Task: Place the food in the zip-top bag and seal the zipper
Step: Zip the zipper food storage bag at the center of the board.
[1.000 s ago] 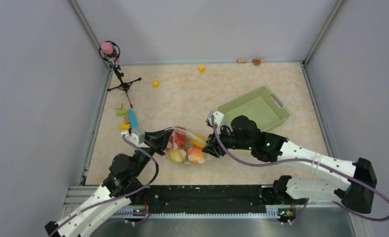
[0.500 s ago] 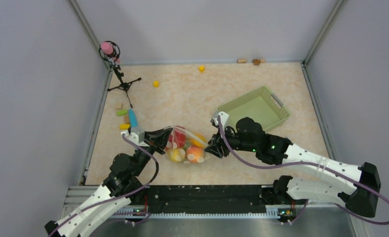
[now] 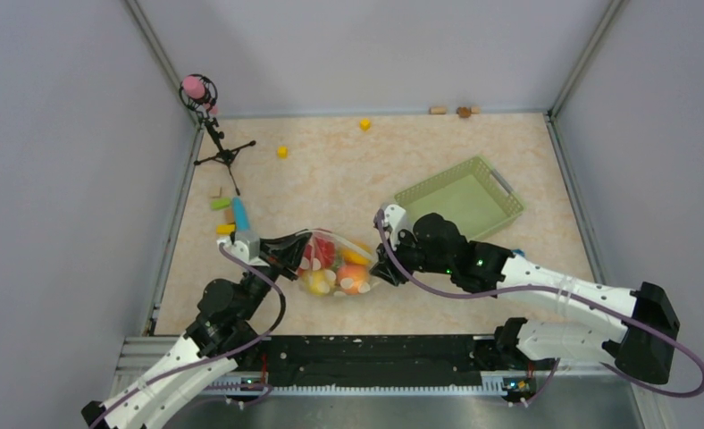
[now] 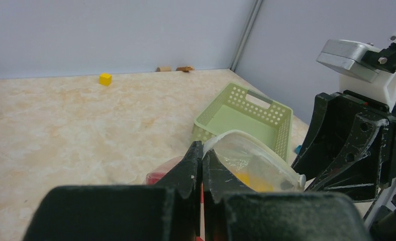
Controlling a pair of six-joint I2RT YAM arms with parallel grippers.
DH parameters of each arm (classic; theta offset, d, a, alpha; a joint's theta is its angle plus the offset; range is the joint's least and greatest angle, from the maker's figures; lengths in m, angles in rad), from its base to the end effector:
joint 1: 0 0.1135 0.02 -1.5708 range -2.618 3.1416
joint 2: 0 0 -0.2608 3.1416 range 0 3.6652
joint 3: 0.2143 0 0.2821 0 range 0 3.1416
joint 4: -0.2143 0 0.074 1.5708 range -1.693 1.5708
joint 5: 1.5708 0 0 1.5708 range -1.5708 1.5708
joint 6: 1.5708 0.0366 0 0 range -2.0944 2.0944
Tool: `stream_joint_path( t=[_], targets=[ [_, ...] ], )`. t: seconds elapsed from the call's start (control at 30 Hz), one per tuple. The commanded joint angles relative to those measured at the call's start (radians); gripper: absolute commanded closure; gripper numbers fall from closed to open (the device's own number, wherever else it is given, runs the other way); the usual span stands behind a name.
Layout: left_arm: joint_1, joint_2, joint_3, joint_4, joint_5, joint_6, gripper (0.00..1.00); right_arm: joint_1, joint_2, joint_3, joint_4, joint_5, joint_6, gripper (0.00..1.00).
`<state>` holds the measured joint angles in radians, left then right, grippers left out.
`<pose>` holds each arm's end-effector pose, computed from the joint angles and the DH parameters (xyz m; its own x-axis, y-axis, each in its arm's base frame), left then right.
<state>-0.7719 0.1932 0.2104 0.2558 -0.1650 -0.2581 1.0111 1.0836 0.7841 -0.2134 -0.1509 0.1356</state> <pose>0.1078 -0.0966 0.2580 0.0401 -0.3904 -0.9198 0.6050 0.7421 -0.2886 0.1413 0.2360 0.2659 -0.3808 -0.3561 -0.8534 -0.8638 0.4663 0.1909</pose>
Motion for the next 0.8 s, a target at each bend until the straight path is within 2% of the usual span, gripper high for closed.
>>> stream_joint_path(
  t=[0.0, 0.17, 0.37, 0.5, 0.67, 0.77],
  targets=[
    [0.003, -0.027, 0.006, 0.033, -0.004, -0.001, 1.00, -0.008, -0.007, 0.040, 0.019, 0.004, 0.017, 0.66],
    [0.003, -0.016, 0.006, 0.040, -0.014, 0.000, 1.00, -0.009, -0.053, 0.020, 0.055, -0.017, 0.020, 0.67],
    [0.003, 0.012, 0.012, 0.046, -0.018, 0.003, 1.00, -0.009, -0.082, 0.014, 0.073, -0.048, 0.028, 0.79],
    [0.003, 0.027, 0.015, 0.055, -0.016, 0.006, 1.00, -0.009, -0.066, 0.016, 0.061, -0.058, 0.031, 0.92],
    [0.003, 0.036, 0.021, 0.054, -0.035, 0.000, 1.00, -0.009, -0.035, 0.026, 0.042, -0.038, 0.034, 0.95],
    [0.003, 0.044, 0.024, 0.059, -0.125, -0.024, 1.00, -0.009, -0.028, 0.022, 0.031, -0.033, 0.044, 0.98]
  ],
)
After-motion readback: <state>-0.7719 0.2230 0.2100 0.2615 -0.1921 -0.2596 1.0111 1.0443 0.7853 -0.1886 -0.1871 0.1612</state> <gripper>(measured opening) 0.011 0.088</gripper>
